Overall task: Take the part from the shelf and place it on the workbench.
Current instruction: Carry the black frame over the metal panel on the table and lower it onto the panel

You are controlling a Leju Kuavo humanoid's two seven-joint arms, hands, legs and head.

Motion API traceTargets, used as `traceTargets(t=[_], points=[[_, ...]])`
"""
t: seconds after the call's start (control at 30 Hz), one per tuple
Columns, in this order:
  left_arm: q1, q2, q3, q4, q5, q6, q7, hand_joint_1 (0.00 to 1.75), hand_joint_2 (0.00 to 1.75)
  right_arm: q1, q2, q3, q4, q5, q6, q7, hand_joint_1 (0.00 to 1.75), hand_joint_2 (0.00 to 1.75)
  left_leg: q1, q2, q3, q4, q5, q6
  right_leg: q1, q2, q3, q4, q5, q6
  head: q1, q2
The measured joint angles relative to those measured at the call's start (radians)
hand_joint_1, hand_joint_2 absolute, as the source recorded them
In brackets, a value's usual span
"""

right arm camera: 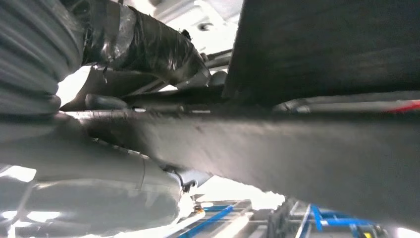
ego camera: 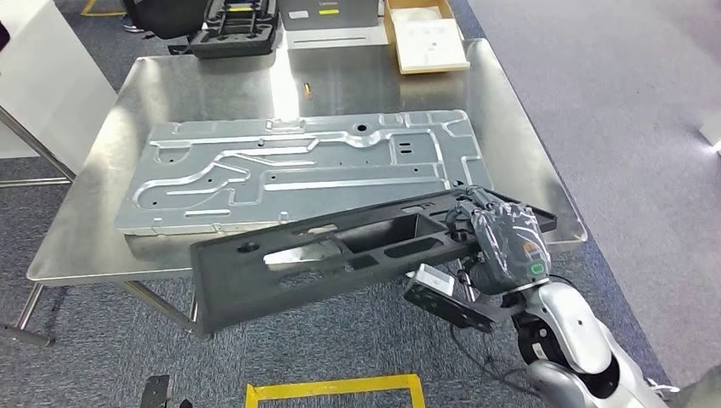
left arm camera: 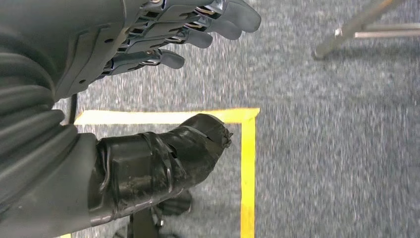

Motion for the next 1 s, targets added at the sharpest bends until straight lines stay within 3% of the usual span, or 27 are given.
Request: traceTargets(t=[0.13, 0.17, 0.23, 0.27, 0.3, 0.37, 0.4, 0.53, 0.6, 0.67, 0.7, 0.73, 0.77, 0.8, 0.87, 0.93, 1.0], points=[[0.000, 0.000, 0.000, 0.000, 0.000, 0.000, 0.000, 0.00, 1.75, -0.005, 0.000, 0.006, 0.000, 0.002, 0.002, 0.001, 1.75, 1.75, 0.000, 0.000, 0.000, -0.001, 0.000, -0.003, 0.001, 0.001, 0.000, -0.002, 0.001, -0.004, 0.000, 0.000], [-0.001, 0.000, 0.000, 0.000, -0.001, 0.000, 0.000, 0.00, 1.75, -0.014, 0.000, 0.020, 0.000, 0.003, 0.003, 0.002, 1.75, 1.75, 0.002, 0.001, -0.016, 0.035, -0.021, -0.010, 0.000, 0.001, 0.001, -0.005, 0.004, -0.010, -0.001, 0.000], [0.000, 0.000, 0.000, 0.000, -0.003, 0.000, 0.001, 0.00, 1.75, -0.032, 0.000, 0.058, 0.000, 0.007, 0.010, 0.007, 1.75, 1.75, 0.007, 0.005, -0.082, 0.166, -0.072, -0.025, -0.001, 0.001, 0.003, -0.012, 0.008, -0.022, -0.002, 0.000], [0.000, 0.000, 0.000, 0.000, -0.004, 0.000, 0.002, 0.00, 1.75, -0.038, 0.000, 0.074, 0.000, 0.011, 0.014, 0.012, 1.75, 1.75, 0.010, 0.007, -0.104, 0.209, -0.083, -0.029, -0.001, 0.000, 0.005, -0.014, 0.009, -0.026, -0.003, 0.000], [0.001, 0.000, 0.000, 0.000, -0.004, 0.000, 0.003, 0.00, 1.75, -0.038, 0.000, 0.082, 0.000, 0.017, 0.019, 0.018, 1.75, 1.75, 0.011, 0.008, -0.098, 0.192, -0.062, -0.028, 0.000, 0.000, 0.007, -0.013, 0.008, -0.026, -0.003, 0.000], [0.001, 0.000, 0.000, 0.000, -0.004, -0.005, 0.004, 0.00, 1.75, -0.039, -0.001, 0.086, 0.000, 0.029, 0.026, 0.031, 1.75, 1.75, 0.009, 0.009, -0.036, 0.061, -0.009, -0.021, 0.001, 0.001, 0.008, -0.013, 0.005, -0.021, -0.002, 0.000], [0.002, 0.001, 0.000, 0.000, -0.005, -0.012, 0.005, 0.00, 1.75, -0.040, -0.003, 0.087, 0.000, 0.036, 0.028, 0.039, 1.75, 1.75, 0.007, 0.009, -0.016, 0.019, 0.002, -0.017, 0.002, 0.002, 0.008, -0.013, 0.005, -0.017, -0.002, 0.000], [0.010, 0.002, 0.000, 0.000, -0.006, -0.039, 0.007, 0.00, 1.75, -0.038, -0.019, 0.088, 0.001, 0.077, 0.028, 0.086, 1.75, 1.75, 0.004, 0.009, 0.001, -0.014, 0.009, 0.000, 0.002, 0.003, 0.006, -0.012, -0.001, 0.003, -0.002, 0.000], [0.011, 0.002, 0.000, 0.000, -0.008, -0.043, 0.008, 0.00, 1.75, -0.034, -0.034, 0.082, 0.004, 0.093, 0.023, 0.101, 1.75, 1.75, 0.007, 0.010, 0.007, -0.025, 0.013, 0.014, 0.002, 0.003, -0.021, 0.048, -0.039, 0.009, 0.000, 0.000], [0.011, 0.003, 0.000, 0.000, -0.010, -0.046, 0.008, 0.00, 1.75, -0.024, -0.044, 0.073, 0.009, 0.096, 0.016, 0.104, 1.75, 1.75, 0.004, 0.011, 0.009, -0.026, 0.011, 0.023, 0.002, 0.003, -0.083, 0.177, -0.097, 0.012, 0.000, 0.000], [0.011, 0.004, 0.000, 0.000, -0.010, -0.048, 0.007, 0.00, 1.75, -0.018, -0.047, 0.069, 0.012, 0.092, 0.014, 0.102, 1.75, 1.75, 0.003, 0.011, 0.009, -0.026, 0.010, 0.025, 0.002, 0.003, -0.113, 0.233, -0.113, 0.013, 0.000, 0.000], [0.011, 0.004, 0.000, 0.000, -0.011, -0.049, 0.007, 0.00, 1.75, -0.012, -0.048, 0.067, 0.015, 0.088, 0.012, 0.098, 1.75, 1.75, 0.003, 0.011, 0.010, -0.025, 0.009, 0.025, 0.001, 0.003, -0.130, 0.260, -0.112, 0.014, 0.000, 0.000], [0.011, 0.004, 0.000, 0.000, -0.012, -0.050, 0.006, 0.00, 1.75, -0.008, -0.049, 0.066, 0.018, 0.084, 0.011, 0.094, 1.75, 1.75, 0.002, 0.011, 0.011, -0.024, 0.007, 0.025, 0.001, 0.002, -0.127, 0.249, -0.093, 0.015, 0.000, 0.000], [0.011, 0.004, 0.000, 0.000, -0.013, -0.050, 0.006, 0.00, 1.75, -0.006, -0.049, 0.065, 0.020, 0.082, 0.010, 0.092, 1.75, 1.75, 0.002, 0.011, 0.012, -0.021, 0.004, 0.024, 0.000, 0.002, -0.106, 0.201, -0.060, 0.014, 0.000, 0.000], [0.010, 0.005, 0.000, 0.000, -0.014, -0.050, 0.006, 0.00, 1.75, -0.004, -0.049, 0.064, 0.023, 0.081, 0.006, 0.090, 1.75, 1.75, 0.001, 0.010, 0.012, -0.010, -0.004, 0.017, 0.000, 0.001, -0.045, 0.067, -0.002, 0.011, 0.000, 0.000], [0.010, 0.005, 0.000, 0.000, -0.014, -0.050, 0.005, 0.00, 1.75, -0.002, -0.049, 0.063, 0.025, 0.084, 0.001, 0.091, 1.75, 1.75, -0.002, 0.009, 0.008, -0.001, -0.011, 0.009, 0.003, 0.002, -0.012, -0.002, 0.011, 0.005, -0.001, 0.000], [0.010, 0.006, 0.001, 0.000, -0.014, -0.050, 0.005, 0.00, 1.75, 0.001, -0.049, 0.059, 0.029, 0.089, -0.004, 0.093, 1.75, 1.75, -0.003, 0.010, 0.008, -0.001, -0.013, 0.001, 0.003, 0.003, -0.008, -0.006, 0.009, -0.004, -0.002, 0.000]])
